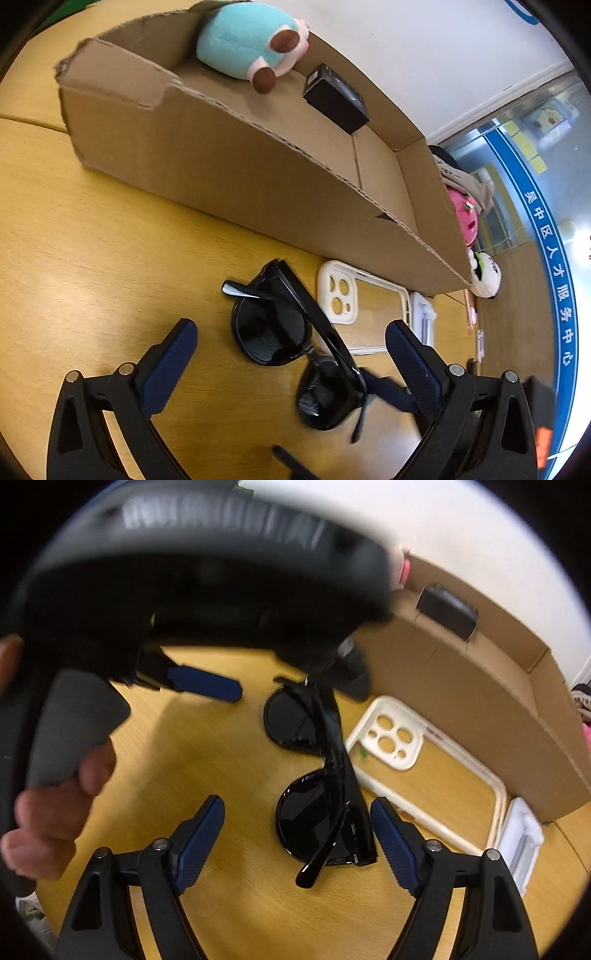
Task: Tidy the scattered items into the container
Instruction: 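Close the left gripper on the sunglasses frame, then lift the sunglasses up off the table with the left gripper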
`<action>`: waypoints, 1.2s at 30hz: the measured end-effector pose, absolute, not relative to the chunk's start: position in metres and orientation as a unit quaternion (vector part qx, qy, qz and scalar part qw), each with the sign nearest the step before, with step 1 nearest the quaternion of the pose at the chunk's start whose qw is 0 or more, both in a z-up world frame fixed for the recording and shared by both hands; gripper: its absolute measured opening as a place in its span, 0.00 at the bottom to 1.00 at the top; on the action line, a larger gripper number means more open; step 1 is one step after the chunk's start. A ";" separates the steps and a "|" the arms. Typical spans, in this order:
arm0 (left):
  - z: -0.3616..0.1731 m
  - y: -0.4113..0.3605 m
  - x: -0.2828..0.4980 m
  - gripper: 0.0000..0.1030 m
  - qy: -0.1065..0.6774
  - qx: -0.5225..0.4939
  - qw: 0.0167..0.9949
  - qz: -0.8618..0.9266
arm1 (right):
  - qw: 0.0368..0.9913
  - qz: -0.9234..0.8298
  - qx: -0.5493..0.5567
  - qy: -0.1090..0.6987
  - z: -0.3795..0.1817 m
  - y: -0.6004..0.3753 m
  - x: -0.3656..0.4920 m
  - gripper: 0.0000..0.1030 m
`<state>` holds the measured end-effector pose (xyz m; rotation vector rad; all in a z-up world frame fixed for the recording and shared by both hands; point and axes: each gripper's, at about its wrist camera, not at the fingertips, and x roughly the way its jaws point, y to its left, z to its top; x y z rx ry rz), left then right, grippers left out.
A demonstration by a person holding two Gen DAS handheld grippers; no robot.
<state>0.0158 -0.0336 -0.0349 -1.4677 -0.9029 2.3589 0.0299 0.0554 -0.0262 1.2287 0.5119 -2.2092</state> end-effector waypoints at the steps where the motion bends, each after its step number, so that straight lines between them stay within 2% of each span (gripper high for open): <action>1: -0.035 -0.033 0.015 0.97 -0.310 -0.498 0.113 0.802 | 0.279 -0.820 0.461 0.191 -0.029 0.055 0.030 0.74; 2: -0.035 -0.033 0.016 0.94 -0.311 -0.496 0.115 0.802 | 0.280 -0.823 0.456 0.191 -0.029 0.054 0.031 0.73; 4: -0.037 -0.031 0.014 0.75 -0.318 -0.499 0.125 0.797 | 0.283 -0.823 0.455 0.191 -0.029 0.054 0.032 0.71; 6: -0.039 -0.030 0.014 0.70 -0.323 -0.500 0.126 0.794 | 0.284 -0.824 0.452 0.191 -0.028 0.054 0.033 0.66; 8: -0.038 -0.030 0.012 0.68 -0.324 -0.500 0.125 0.794 | 0.276 -0.828 0.450 0.188 -0.026 0.056 0.031 0.51; 9: -0.039 -0.030 0.013 0.65 -0.328 -0.500 0.122 0.792 | 0.273 -0.830 0.449 0.186 -0.025 0.057 0.031 0.46; 11: -0.040 -0.032 0.012 0.59 -0.332 -0.501 0.118 0.790 | 0.276 -0.831 0.451 0.175 -0.024 0.061 0.030 0.46; 12: -0.041 -0.033 0.012 0.51 -0.330 -0.503 0.114 0.791 | 0.276 -0.831 0.451 0.173 -0.024 0.062 0.031 0.46; 14: -0.044 -0.036 0.013 0.47 -0.340 -0.503 0.115 0.786 | 0.278 -0.832 0.450 0.165 -0.023 0.064 0.034 0.42; 16: -0.047 -0.039 0.015 0.30 -0.347 -0.507 0.111 0.781 | 0.281 -0.835 0.448 0.152 -0.021 0.067 0.036 0.24; 18: -0.049 -0.040 0.017 0.19 -0.342 -0.512 0.101 0.781 | 0.281 -0.835 0.450 0.144 -0.021 0.071 0.038 0.24; 24: -0.052 -0.043 0.022 0.19 -0.357 -0.514 0.111 0.772 | 0.291 -0.831 0.458 0.120 -0.017 0.076 0.041 0.24; 30: -0.057 -0.048 0.033 0.20 -0.374 -0.519 0.130 0.758 | 0.305 -0.820 0.482 0.034 -0.018 0.099 0.035 0.17; 32: -0.061 -0.051 0.037 0.26 -0.394 -0.519 0.144 0.745 | 0.308 -0.813 0.494 0.008 -0.019 0.107 0.035 0.16; 33: -0.062 -0.052 0.038 0.35 -0.406 -0.517 0.154 0.737 | 0.310 -0.811 0.496 0.005 -0.019 0.109 0.036 0.16; 34: -0.063 -0.051 0.039 0.49 -0.420 -0.515 0.168 0.728 | 0.312 -0.809 0.497 0.005 -0.019 0.110 0.038 0.16; 35: -0.063 -0.051 0.040 0.56 -0.428 -0.512 0.179 0.723 | 0.315 -0.807 0.499 0.007 -0.019 0.110 0.040 0.16; 36: -0.061 -0.049 0.042 0.71 -0.430 -0.510 0.187 0.721 | 0.318 -0.805 0.501 0.008 -0.019 0.110 0.042 0.16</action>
